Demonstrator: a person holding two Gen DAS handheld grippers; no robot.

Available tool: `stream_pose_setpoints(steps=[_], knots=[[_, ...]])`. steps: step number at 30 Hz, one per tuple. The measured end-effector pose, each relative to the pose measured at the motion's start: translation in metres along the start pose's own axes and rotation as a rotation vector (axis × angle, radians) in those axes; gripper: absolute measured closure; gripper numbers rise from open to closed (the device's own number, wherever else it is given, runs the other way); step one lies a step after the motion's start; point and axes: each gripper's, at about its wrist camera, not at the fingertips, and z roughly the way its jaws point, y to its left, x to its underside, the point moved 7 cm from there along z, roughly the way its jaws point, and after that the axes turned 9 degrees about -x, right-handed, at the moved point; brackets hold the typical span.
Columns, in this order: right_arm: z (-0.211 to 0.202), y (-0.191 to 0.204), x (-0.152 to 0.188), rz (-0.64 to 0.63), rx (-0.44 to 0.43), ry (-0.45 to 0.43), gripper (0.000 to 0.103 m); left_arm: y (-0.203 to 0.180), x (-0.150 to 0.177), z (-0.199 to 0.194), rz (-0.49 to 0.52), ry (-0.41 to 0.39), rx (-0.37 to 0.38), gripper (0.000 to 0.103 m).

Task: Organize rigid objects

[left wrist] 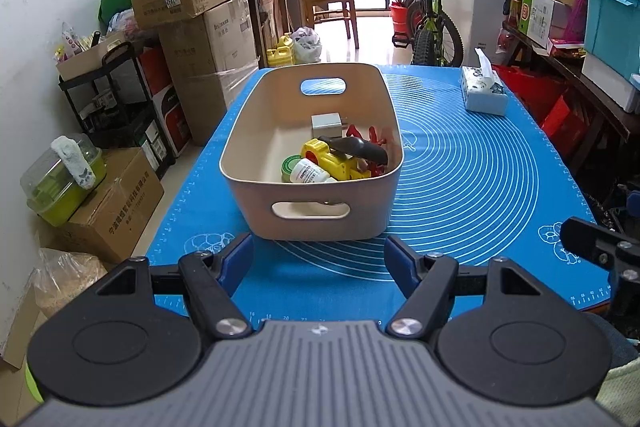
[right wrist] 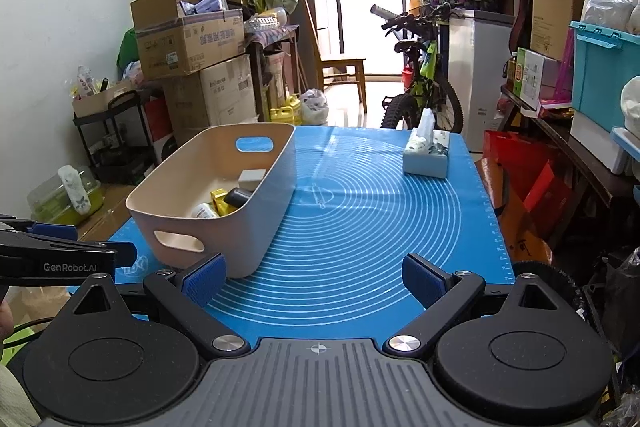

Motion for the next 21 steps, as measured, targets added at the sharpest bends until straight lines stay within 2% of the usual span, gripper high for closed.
stream_pose_setpoints(steps=[5,16,21], knots=[[-0.003,0.004,0.003,-0.023,0.009,-0.027,0.008,-0.006,0.009,0.0,0.034,-0.013,0.005,0.031],[-0.007,0.007,0.015,-0.024,0.016,-0.068,0.008,-0.01,0.016,-0.004,0.007,-0.055,0.045,0.03],[-0.006,0.014,0.018,-0.055,0.015,-0.07,0.008,-0.013,0.021,0.0,0.007,-0.034,0.053,0.031]])
